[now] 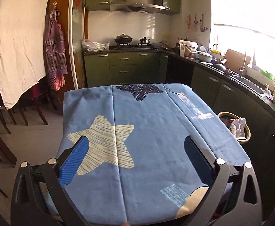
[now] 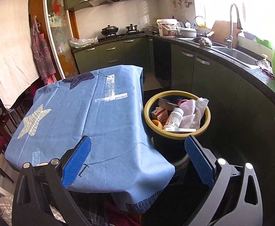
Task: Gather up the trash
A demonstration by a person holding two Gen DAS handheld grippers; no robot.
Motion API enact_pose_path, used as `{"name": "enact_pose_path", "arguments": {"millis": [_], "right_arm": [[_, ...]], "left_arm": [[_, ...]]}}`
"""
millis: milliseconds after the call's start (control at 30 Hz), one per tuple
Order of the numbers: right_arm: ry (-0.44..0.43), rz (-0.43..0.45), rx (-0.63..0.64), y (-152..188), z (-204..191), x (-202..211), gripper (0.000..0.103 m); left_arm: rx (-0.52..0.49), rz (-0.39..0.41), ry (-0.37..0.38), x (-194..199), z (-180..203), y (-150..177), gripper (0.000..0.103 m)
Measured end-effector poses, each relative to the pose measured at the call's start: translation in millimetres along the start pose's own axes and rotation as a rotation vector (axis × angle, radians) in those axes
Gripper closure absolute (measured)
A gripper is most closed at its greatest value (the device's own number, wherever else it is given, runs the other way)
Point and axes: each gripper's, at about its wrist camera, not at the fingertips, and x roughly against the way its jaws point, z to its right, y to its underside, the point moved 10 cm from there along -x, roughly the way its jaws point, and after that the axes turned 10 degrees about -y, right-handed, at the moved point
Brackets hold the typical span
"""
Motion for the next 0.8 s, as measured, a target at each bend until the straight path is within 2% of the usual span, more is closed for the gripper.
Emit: {"name": "enact_pose_path", "arguments": {"millis": [167,467,667,800], "right_arm": [[-0.001,0.032,0.025,-4.4,-9.0,12.8,0.005],[0.022,0.123,0.034,-12.5,-23.5,47.6,0.005],[0.027,0.121,0.056,-8.9,-33.1,59.8,0.005],[0.035,0.125,0.064,-8.9,-36.3,61.0,0.005]], "left_arm": [[0.002,-0.020,-0.018,0.6,-2.8,11.9,0.006],[-0.019,0.033,0.000,18.5,-0.5,-6.8,0.006],[-0.034,0.049,-0.023,31.3,-5.7,-8.2,0.006],[-0.022,0.027,0.000,31.6,-6.8,-3.3,0.006]]}}
